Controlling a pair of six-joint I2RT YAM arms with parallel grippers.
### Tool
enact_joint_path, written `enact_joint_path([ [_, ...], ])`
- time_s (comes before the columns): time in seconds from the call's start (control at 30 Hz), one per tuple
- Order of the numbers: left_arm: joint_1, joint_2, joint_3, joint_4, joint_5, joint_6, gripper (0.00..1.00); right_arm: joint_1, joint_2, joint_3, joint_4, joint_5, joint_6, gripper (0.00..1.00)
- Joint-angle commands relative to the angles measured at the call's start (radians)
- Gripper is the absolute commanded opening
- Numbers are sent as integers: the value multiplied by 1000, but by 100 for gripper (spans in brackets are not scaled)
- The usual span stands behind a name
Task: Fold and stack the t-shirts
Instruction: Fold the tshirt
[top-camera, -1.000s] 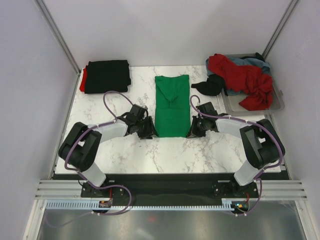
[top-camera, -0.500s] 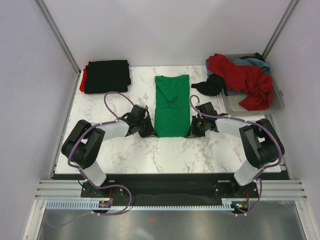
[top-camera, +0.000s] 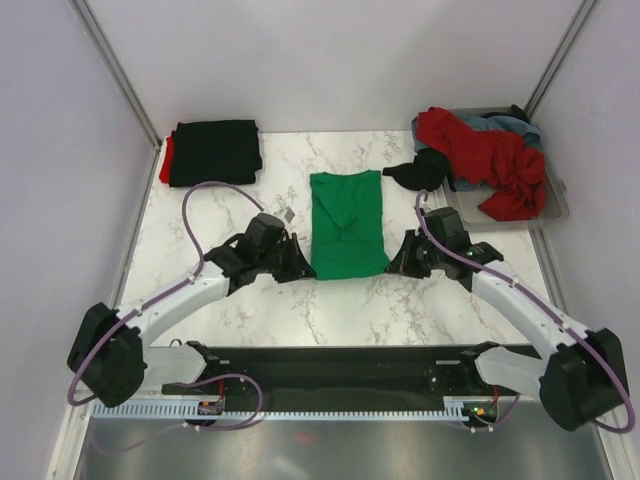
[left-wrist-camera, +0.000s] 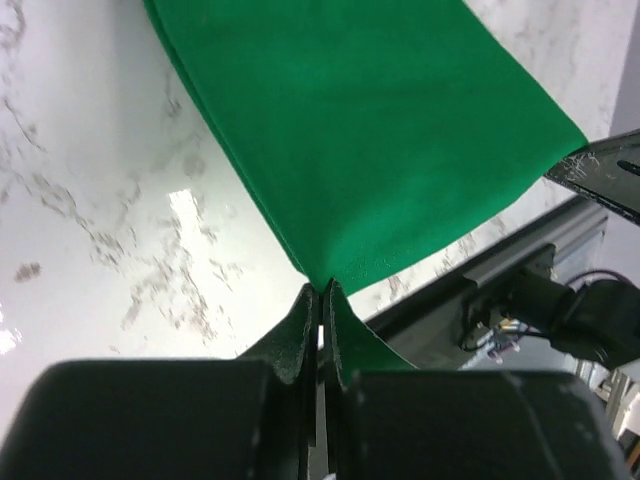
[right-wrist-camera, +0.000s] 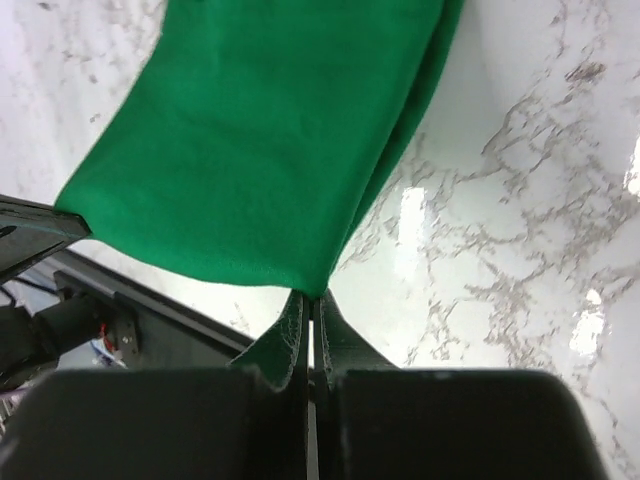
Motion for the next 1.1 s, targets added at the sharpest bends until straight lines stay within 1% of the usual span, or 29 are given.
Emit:
enact_joint_path([
  [0.0,-36,-114,-14,-138,-18,-63,2,26,-110,1,-117,9,45,0],
  [0.17,-97,-228,20,-227,-36,-118,2,84,-221,11,-192,29,114,0],
  [0.27,-99,-239,69,-276,-47,-116,2,87,-256,51,-231,55,134,0],
  [0.37,-98,-210,145,-323,-90,-83,2,89,-235,108,-260,102,125,0],
  [0.53,-67,-89,250,-351,-101,-39,2,89,-117,226,-295,175,62,0],
  [0.6,-42,-58,293,-351,-95,-19,2,87,-56,264,-304,211,42,0],
  [0.73,19,52,371,-351,-73,24,2,64,52,387,-312,253,-25,0],
  [0.83,62,112,442,-351,-42,56,2,43,144,475,-311,262,-56,0],
  [0.93,102,222,537,-353,-15,104,2,7,265,557,-308,265,-96,0],
  [1.07,151,316,624,-353,14,133,2,-25,385,643,-292,236,-127,0],
])
